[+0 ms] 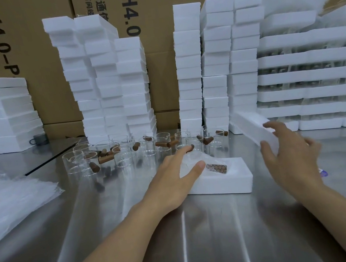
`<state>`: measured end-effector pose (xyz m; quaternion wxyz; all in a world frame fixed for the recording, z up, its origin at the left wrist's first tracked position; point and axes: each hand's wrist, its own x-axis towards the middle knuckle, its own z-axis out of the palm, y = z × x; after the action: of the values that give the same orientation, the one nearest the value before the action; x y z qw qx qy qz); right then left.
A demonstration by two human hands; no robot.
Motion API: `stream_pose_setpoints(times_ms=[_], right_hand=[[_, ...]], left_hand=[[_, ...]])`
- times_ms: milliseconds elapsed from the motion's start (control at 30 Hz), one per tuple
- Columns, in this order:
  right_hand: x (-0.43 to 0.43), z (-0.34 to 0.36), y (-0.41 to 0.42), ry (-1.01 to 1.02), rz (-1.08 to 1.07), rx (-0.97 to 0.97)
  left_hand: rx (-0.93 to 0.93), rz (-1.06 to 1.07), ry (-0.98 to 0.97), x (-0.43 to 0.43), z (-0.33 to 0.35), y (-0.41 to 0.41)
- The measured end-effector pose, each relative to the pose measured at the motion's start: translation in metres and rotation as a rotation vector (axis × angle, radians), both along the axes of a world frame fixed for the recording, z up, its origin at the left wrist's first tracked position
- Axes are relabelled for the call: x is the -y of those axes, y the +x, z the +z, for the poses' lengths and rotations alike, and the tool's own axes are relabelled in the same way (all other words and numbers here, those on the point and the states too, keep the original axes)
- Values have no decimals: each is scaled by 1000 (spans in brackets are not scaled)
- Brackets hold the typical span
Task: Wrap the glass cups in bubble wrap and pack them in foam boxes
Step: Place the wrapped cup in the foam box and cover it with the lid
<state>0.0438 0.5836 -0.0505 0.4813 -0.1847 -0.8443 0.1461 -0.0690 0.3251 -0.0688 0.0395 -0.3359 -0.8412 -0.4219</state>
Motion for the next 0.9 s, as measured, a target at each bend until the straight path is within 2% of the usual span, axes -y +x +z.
stream_pose_setpoints(times_ms=[67,200,300,433,500,600,700,800,900], right_hand=[[15,4,-3,127,88,-90],[39,10,-5,337,234,-208],[53,11,-5,399,320,-214],[61,9,-6,446,362,-178],[61,11,-5,376,368,-206],[58,14,-3,102,389,-247],[55,9,-5,-157,434,-213],[57,5,-8,-192,447,-156],[58,8,-7,-278,486,-236]], left_hand=[[11,13,98,-2,4,2],[103,64,477,-4,21,10],[204,14,680,-4,32,17],[238,63,844,-6,38,18],[282,89,888,-3,42,17],[360,100,909,2,46,19],[345,91,914,0,46,21],[283,85,884,-3,46,24],[202,103,809,-3,48,24]])
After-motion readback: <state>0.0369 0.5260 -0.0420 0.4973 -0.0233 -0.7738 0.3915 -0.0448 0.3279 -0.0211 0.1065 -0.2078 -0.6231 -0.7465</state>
